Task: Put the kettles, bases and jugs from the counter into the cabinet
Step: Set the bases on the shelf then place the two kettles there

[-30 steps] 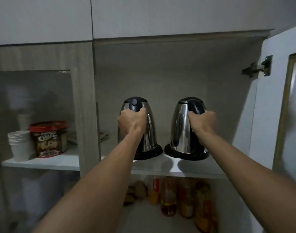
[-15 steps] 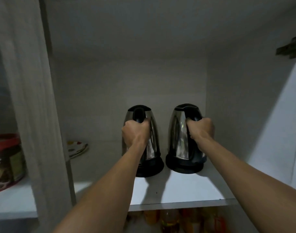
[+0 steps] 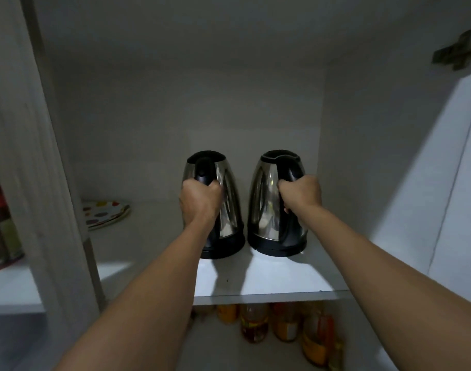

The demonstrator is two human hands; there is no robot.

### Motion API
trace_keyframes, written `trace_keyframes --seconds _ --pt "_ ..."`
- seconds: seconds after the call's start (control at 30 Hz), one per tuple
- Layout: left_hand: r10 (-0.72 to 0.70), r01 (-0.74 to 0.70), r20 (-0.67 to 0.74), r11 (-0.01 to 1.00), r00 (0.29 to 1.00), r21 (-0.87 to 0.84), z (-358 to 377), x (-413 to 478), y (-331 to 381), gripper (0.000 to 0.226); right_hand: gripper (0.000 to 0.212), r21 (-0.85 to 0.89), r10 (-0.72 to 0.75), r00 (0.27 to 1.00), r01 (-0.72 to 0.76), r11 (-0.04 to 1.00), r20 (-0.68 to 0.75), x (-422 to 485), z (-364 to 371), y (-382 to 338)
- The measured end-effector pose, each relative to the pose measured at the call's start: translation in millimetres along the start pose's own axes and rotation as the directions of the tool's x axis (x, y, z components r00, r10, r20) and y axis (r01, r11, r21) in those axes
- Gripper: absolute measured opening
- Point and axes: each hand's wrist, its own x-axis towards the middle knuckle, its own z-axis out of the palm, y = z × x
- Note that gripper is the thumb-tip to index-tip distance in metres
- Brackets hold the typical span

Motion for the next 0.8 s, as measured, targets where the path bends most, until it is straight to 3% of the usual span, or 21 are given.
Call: trace_keyframes --seconds 0.2,0.43,0.63,0.8 --pt "0.019 -0.019 -0.042 1.0 0.999 -0.001 -6.9 -21.5 4.5 0.018 0.005 0.011 -0.002 1.0 0.001 1.0 0.021 -9.9 -12.9 5.3" --pt "0.025 -0.022 -0.068 0.999 0.997 0.035 -6.2 -26.2 -5.4 0.029 0.026 -0.044 0.019 1.0 -0.02 0.999 -0.021 -20.2 -8.1 15.7" --pt "0.116 -0.118 -0.049 0.992 0.992 -0.043 -1.1 -41.7 -42.8 0.029 0.031 -0.019 0.057 0.985 -0.061 0.998 -0.16 -39.2 -1.8 33.9" --pt "0.014 -0.015 0.002 0.998 1.0 0.059 3.6 -43.4 -93.0 0.03 0.043 -0.01 0.103 0.964 -0.109 0.994 -0.246 -53.9 18.4 59.7"
